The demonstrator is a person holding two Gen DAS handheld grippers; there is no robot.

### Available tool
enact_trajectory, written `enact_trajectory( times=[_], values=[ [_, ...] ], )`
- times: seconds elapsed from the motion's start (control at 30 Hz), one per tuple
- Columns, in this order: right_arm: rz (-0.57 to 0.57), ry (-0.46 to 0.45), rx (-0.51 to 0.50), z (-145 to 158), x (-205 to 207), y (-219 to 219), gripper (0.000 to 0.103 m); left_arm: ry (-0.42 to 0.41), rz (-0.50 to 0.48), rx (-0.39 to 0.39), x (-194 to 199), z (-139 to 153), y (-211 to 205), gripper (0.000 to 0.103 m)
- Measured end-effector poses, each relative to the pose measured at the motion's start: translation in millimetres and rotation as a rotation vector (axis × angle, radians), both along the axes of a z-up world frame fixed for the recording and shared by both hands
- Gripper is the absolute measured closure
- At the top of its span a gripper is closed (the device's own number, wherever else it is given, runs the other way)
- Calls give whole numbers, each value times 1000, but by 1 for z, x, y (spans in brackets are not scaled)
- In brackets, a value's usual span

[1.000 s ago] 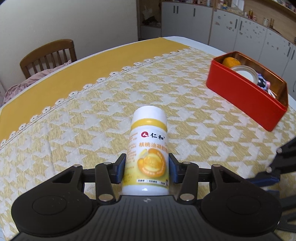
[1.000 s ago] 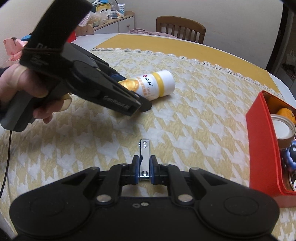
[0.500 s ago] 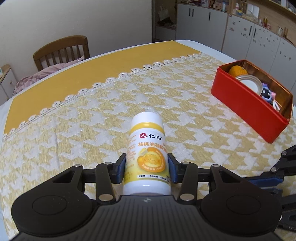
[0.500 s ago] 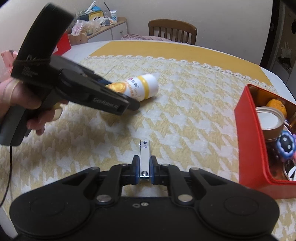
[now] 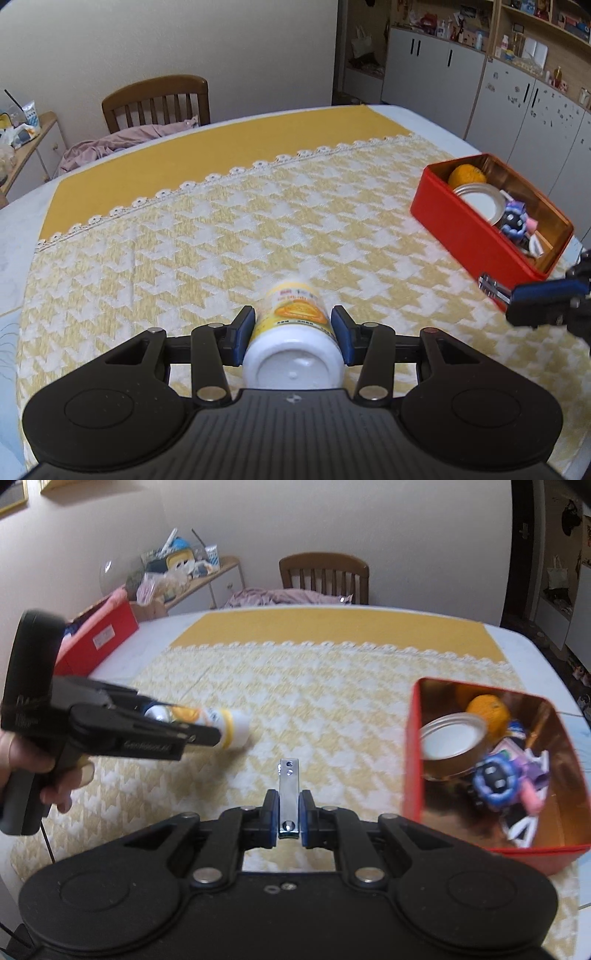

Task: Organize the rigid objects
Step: 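Carry the clipper and white bottle over the red tin with both tools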

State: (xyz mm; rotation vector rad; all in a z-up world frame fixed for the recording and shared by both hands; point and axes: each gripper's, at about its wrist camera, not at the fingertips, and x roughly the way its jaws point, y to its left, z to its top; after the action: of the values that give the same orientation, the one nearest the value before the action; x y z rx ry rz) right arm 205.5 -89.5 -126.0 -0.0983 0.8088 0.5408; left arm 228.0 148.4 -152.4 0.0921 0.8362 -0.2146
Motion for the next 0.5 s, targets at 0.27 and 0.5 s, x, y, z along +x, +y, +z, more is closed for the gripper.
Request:
enact_trajectory(
  times=[0.27,0.5],
  values=[
    [-36,-30,18,18,4,-46,93,-28,3,-22,-14,17,-24,60],
    [-87,-47,11,21,11,-87,93,-24,-8,-94,-20,38,-50,60]
  ],
)
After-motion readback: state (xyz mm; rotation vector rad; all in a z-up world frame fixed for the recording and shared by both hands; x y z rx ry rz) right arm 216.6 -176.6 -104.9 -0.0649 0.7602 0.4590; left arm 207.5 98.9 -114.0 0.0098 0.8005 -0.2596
